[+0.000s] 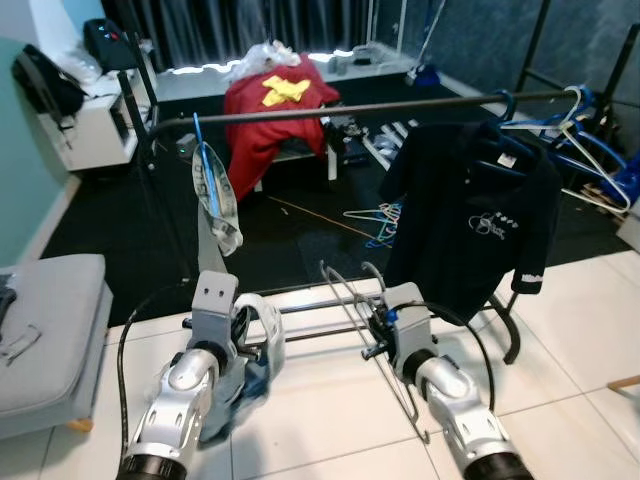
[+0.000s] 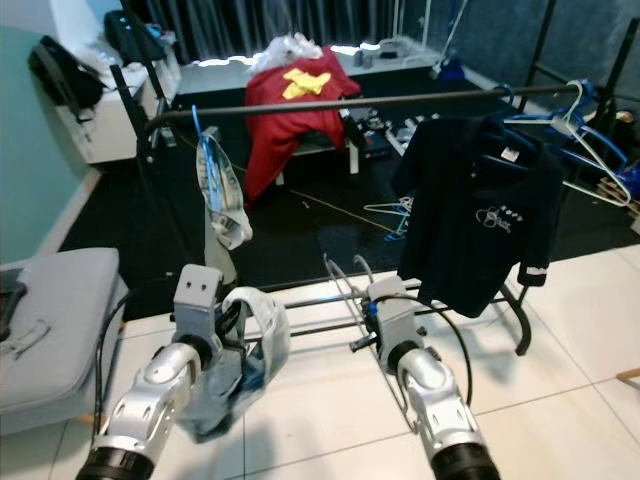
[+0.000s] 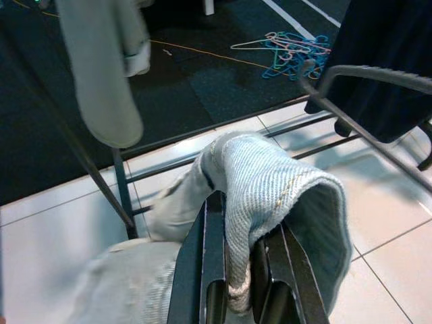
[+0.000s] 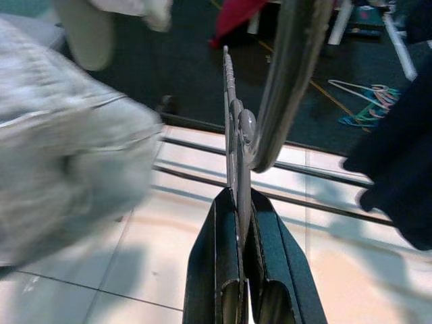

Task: Hang hanger

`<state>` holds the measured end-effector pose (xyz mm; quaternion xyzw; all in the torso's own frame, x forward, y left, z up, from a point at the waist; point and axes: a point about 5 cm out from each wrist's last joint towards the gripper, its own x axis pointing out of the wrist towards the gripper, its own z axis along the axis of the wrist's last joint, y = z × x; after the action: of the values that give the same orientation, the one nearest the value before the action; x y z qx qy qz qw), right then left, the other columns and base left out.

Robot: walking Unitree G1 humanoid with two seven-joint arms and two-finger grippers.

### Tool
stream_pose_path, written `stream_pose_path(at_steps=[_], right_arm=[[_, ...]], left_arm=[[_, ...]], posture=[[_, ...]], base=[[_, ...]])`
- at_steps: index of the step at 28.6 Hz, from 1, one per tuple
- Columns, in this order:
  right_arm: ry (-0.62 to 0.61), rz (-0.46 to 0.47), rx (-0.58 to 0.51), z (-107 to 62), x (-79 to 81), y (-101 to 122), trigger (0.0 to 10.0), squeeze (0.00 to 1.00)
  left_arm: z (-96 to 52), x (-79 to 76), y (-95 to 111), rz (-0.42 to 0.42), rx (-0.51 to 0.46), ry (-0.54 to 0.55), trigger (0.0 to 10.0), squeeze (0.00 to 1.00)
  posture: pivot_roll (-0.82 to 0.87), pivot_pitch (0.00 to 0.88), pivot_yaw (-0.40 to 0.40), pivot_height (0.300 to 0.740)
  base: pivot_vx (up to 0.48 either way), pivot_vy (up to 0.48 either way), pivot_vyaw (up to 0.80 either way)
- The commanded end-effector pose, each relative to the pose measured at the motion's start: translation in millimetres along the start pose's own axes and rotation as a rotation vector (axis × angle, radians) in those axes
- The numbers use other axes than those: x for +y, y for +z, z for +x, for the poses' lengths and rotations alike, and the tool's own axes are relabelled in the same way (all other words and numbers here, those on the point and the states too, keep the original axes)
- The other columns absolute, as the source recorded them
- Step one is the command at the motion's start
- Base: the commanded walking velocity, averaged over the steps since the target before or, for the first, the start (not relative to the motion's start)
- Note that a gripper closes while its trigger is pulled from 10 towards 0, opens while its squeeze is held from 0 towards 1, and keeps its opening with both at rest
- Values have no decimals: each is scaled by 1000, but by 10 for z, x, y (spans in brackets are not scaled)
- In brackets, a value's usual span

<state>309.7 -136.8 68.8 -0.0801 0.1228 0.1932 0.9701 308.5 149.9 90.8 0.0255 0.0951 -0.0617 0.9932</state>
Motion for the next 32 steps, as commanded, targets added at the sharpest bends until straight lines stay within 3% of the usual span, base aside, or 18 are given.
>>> stream_pose_path(at_steps=[1, 5, 7, 8, 10, 13, 16, 22, 32], right_arm=[[83, 11, -47, -7, 82, 78, 10000, 0], [141, 12, -63, -27, 124, 107, 10000, 0], [230, -78, -57, -77, 150, 159, 10000, 0], [230, -78, -57, -77, 150, 159, 10000, 0], [279, -140, -67, -108, 159, 267, 10000, 0], [300, -145, -78, -119, 174, 321, 10000, 0], [383, -155, -83, -169, 225, 400, 10000, 0], [534, -128, -36, -305, 262, 392, 10000, 0], [591, -57, -22, -405, 232, 415, 10000, 0]], left_arm=[[2, 18, 45, 10, -29, 11, 10000, 0], [0, 24, 49, 11, -32, 17, 10000, 0], [17, 67, 47, 37, -15, 61, 10000, 0], [17, 67, 47, 37, -15, 61, 10000, 0], [67, 120, 45, 112, 24, 131, 10000, 0], [92, 157, 48, 150, 38, 179, 10000, 0], [140, 286, 68, 202, 66, 307, 10000, 0], [185, 462, 157, 207, 65, 463, 10000, 0], [255, 508, 221, 221, 62, 517, 10000, 0]], posture=[[-20, 24, 20, 740], [-21, 26, 20, 740], [-27, 27, 20, 740], [-27, 27, 20, 740], [-30, 25, 21, 740], [-33, 23, 24, 740], [-39, 19, 31, 740], [-42, 12, 37, 740], [-51, 0, 45, 740]], base=[[0, 0, 0], [0, 0, 0], [0, 0, 0], [0, 0, 0], [0, 0, 0], [0, 0, 0], [0, 0, 0], [0, 0, 0], [0, 0, 0]])
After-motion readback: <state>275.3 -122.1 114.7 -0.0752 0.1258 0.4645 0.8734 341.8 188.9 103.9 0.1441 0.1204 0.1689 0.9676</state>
